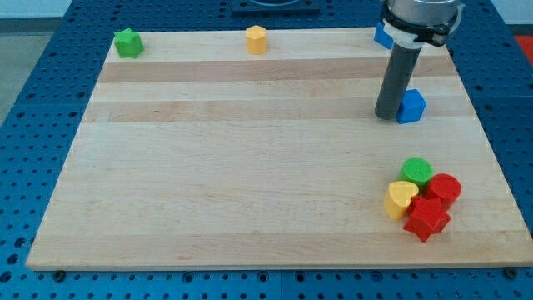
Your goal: Separate the green circle and red circle
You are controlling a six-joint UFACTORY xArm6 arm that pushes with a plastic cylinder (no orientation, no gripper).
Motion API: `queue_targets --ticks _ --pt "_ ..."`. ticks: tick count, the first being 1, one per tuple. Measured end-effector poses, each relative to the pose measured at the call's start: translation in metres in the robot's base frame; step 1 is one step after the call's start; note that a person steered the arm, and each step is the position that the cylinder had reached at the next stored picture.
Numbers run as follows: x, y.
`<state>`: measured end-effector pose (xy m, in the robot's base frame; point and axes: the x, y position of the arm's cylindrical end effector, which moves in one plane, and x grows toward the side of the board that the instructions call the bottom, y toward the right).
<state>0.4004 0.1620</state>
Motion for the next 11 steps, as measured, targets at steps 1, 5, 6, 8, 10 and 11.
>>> queue_targets --ticks 1,5,6,8,10,11 --pt "0.004 -0.016" --pt "0.068 0.049" --pt "0.072 0.060" --pt "0.094 0.076" --pt "0.125 0.022" --pt "0.125 0.020"
